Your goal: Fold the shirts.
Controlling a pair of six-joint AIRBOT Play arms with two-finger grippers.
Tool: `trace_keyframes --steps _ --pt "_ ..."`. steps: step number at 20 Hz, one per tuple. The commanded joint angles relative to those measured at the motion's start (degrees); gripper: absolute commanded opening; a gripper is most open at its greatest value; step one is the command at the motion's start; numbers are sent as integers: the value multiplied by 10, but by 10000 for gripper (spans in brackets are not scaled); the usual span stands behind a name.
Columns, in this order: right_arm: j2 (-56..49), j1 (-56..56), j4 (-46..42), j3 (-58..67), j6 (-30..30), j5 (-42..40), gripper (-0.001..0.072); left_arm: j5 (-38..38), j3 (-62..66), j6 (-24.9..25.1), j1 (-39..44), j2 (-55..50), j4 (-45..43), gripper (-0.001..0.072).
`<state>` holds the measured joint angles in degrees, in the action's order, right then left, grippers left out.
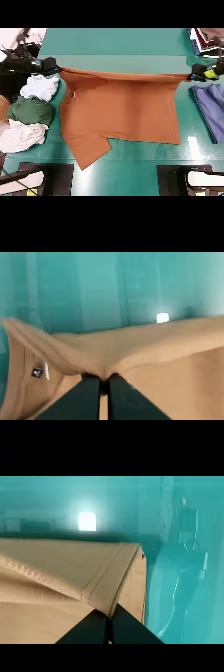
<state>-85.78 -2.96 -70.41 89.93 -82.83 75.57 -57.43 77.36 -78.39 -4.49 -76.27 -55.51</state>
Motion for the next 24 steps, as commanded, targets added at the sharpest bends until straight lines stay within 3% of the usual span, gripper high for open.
trace_keyframes --steps 1,4,8,14,16,17,18,21,24 --pt "-82 19 -12 64 0 -35 13 73 15 24 0 -87 8 31" --pt "-91 20 -12 99 0 -20 13 43 22 24 -2 -92 -3 31" --pt "-85 25 -14 60 0 24 13 -103 21 19 -3 -93 -92 30" --pt "-62 47 -16 -92 -1 -37 14 -66 -64 -2 -4 -93 -101 42" --pt "-53 47 -11 -111 -3 -35 56 -53 -95 -24 -4 -93 -108 582" --pt "-48 47 -11 -115 -3 -30 311 -59 -98 -42 -4 -93 -118 565" --pt "-39 43 -12 -115 -3 -24 407 -71 -98 -47 -4 -90 -126 542" --pt "15 26 -17 -118 -2 -10 407 -132 -110 -72 -4 -40 -193 541" --pt "97 7 -16 -159 -2 -11 408 -144 -235 -89 -4 80 -201 541"
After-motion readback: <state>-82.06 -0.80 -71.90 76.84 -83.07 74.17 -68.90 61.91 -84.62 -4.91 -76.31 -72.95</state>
